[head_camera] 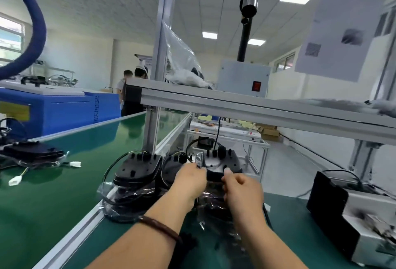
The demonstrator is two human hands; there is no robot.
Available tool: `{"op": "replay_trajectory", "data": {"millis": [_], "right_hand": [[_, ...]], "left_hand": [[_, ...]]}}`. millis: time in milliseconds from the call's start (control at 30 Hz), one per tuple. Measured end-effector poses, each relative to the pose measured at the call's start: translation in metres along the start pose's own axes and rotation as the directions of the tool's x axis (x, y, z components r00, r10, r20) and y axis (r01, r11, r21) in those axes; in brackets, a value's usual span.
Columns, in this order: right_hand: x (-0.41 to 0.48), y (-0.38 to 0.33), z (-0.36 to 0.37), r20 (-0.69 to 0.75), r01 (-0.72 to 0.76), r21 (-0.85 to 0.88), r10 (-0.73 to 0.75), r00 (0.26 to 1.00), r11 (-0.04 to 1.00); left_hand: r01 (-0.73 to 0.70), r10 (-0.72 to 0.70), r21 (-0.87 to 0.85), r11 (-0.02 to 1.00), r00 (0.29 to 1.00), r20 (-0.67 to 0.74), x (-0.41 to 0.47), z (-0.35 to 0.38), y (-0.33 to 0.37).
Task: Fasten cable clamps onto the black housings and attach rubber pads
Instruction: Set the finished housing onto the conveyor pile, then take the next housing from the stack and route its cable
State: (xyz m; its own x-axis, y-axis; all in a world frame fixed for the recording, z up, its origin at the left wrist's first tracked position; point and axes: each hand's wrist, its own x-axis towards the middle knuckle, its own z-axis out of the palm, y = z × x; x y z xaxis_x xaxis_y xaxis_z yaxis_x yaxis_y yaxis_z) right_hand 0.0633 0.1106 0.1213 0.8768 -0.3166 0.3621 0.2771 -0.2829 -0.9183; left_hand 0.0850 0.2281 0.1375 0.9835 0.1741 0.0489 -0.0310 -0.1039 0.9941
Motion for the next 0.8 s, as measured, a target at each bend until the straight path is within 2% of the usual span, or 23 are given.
{"op": "replay_trajectory", "data": {"millis": [67, 133, 333, 433, 533, 700, 800], "right_hand": [[0.012, 0.002, -0.015, -0.154, 0.017, -0.061, -0.027, 0.988, 0.998], [0.023, 0.007, -0.026, -0.225, -0.002, -0.038, -0.007, 0.974, 0.999], [0.042, 0.017, -0.023, -0.055, -0.249, -0.009, 0.248, 0.967, 0.968], [0.044, 0.011, -0.021, -0.052, -0.301, 0.044, 0.303, 0.952, 0.953], [0.045, 0.004, -0.021, -0.079, -0.323, 0.085, 0.33, 0.941, 0.942], [0.037, -0.002, -0.031, -0.013, -0.317, 0.304, 0.337, 0.941, 0.898], [0.031, -0.009, -0.038, 0.124, -0.341, 0.505, 0.324, 0.938, 0.793]], "left_hand": [[0.051, -0.052, 0.023, 0.998, 0.998, 0.027, 0.005, 0.009, 0.001], [0.08, -0.08, 0.025, 0.997, 0.997, 0.01, 0.008, 0.015, 0.002], [0.149, -0.151, -0.052, 0.987, 0.988, -0.031, 0.02, 0.026, 0.003], [0.175, -0.183, -0.152, 0.973, 0.982, -0.042, 0.02, 0.026, 0.004], [0.162, -0.175, -0.176, 0.971, 0.983, -0.062, 0.018, 0.023, 0.002], [0.107, -0.126, -0.193, 0.975, 0.988, -0.092, 0.006, 0.014, 0.01], [0.095, -0.107, -0.208, 0.973, 0.993, -0.047, -0.012, 0.014, 0.015]]}}
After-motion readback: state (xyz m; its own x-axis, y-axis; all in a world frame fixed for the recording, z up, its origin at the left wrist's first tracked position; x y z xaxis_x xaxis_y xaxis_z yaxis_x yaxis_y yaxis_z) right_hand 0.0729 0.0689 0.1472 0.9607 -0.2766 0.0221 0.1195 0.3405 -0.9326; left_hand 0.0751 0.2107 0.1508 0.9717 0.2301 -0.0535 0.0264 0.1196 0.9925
